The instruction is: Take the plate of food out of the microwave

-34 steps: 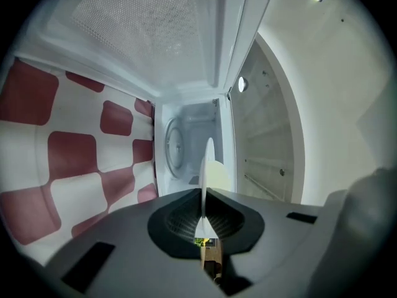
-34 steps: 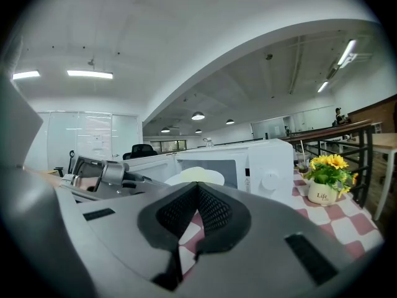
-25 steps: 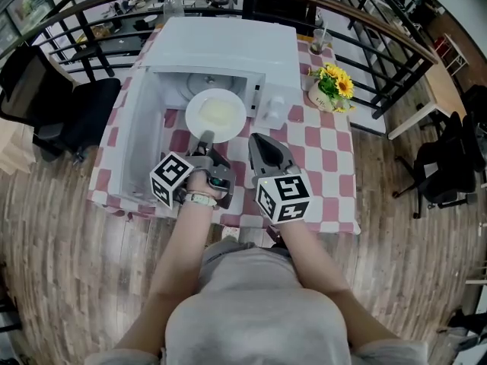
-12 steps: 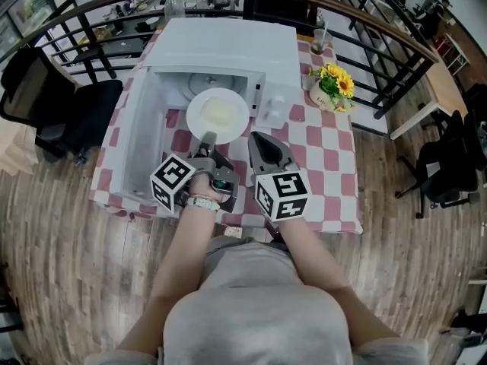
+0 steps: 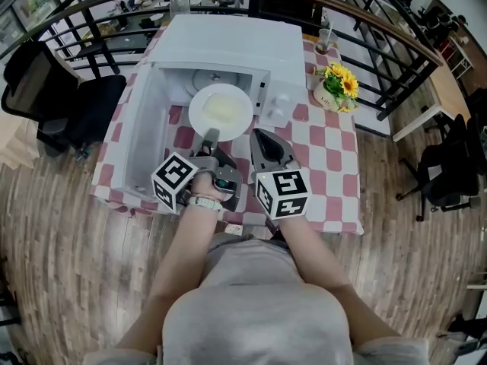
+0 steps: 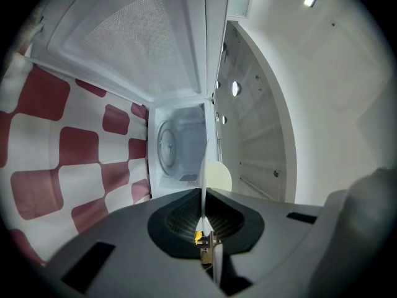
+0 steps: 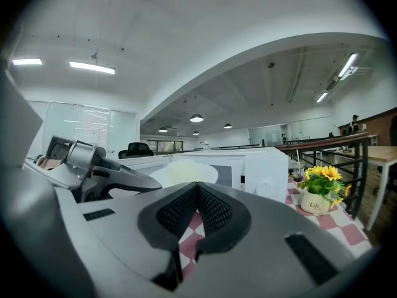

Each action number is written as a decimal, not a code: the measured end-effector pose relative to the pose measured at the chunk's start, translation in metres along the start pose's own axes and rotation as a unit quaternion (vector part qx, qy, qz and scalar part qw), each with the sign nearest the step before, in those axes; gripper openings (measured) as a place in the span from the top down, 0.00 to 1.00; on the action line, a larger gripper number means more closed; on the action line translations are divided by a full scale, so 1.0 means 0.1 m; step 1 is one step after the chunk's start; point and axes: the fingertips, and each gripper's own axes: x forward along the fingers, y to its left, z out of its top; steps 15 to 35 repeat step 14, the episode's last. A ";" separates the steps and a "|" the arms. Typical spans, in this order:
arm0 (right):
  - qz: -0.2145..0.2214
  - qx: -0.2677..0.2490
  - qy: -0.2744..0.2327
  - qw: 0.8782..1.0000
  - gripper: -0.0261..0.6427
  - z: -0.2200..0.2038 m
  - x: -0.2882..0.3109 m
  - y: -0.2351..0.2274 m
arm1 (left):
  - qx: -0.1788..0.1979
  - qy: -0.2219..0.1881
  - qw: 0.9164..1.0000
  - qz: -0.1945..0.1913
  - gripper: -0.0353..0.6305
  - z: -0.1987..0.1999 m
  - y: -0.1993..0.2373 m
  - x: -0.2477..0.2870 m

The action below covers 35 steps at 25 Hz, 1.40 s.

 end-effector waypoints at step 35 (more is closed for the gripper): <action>-0.002 -0.005 -0.004 1.000 0.93 0.01 0.02 0.02 | 0.001 0.008 1.000 -0.007 0.93 -0.05 -0.04 -0.03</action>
